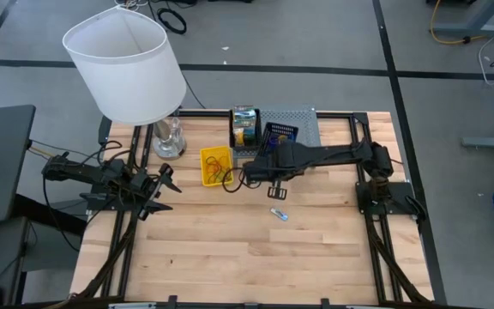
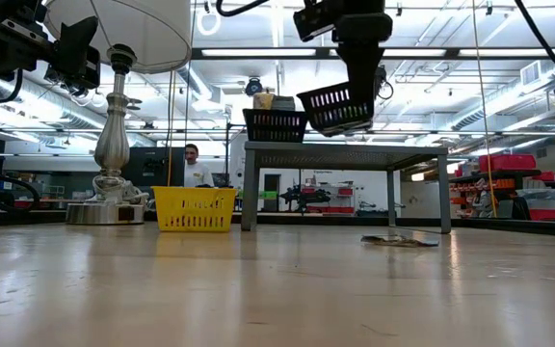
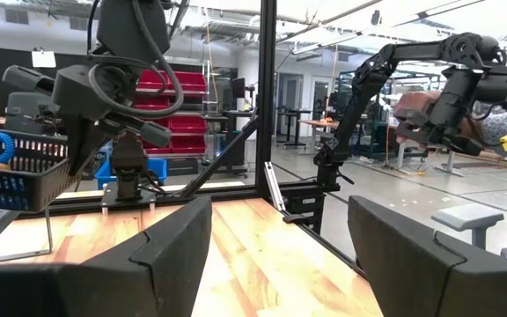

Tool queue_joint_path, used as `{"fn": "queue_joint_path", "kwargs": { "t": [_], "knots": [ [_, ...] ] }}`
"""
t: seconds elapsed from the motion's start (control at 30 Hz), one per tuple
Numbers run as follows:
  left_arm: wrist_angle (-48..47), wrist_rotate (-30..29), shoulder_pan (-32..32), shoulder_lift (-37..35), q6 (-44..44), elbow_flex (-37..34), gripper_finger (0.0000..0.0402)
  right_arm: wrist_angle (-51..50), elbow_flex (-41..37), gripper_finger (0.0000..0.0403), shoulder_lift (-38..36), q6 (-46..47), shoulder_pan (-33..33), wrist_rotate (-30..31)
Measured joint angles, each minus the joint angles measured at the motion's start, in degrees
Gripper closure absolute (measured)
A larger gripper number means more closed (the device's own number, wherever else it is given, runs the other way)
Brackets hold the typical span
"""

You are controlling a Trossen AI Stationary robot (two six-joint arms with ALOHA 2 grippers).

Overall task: Pick & Place Office Desk Supplies
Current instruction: Put the black bin on the shelf

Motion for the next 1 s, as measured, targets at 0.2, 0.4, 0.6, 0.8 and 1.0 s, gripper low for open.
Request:
{"fn": "queue_joint_path", "kwargs": {
  "t": [0.2,0.4,0.6,0.8,1.0],
  "knots": [
    [-0.01,0.01,0.0,0.0,0.0,0.0,0.0133,0.02,0.0,0.0401,0.02,-0.37,-1.14,-1.24],
    [-0.01,0.02,0.0,0.0,0.0,0.02,0.0133,0.02,-0.02,0.0398,0.02,-0.39,-1.96,-1.24],
    [0.0,0.0,-0.01,0.01,0.0,0.0,0.0133,0.04,-0.02,0.0355,0.04,0.14,-2.75,-0.56],
    [-0.02,0.02,0.0,-0.01,0.0,0.0,0.0133,0.07,-0.02,0.0328,0.04,-0.81,-3.18,0.01],
    [0.0,0.0,0.01,-0.01,0.0,0.0,0.0133,0.06,-0.02,0.0298,0.04,-4.16,-3.18,-0.04]
  ]
}}
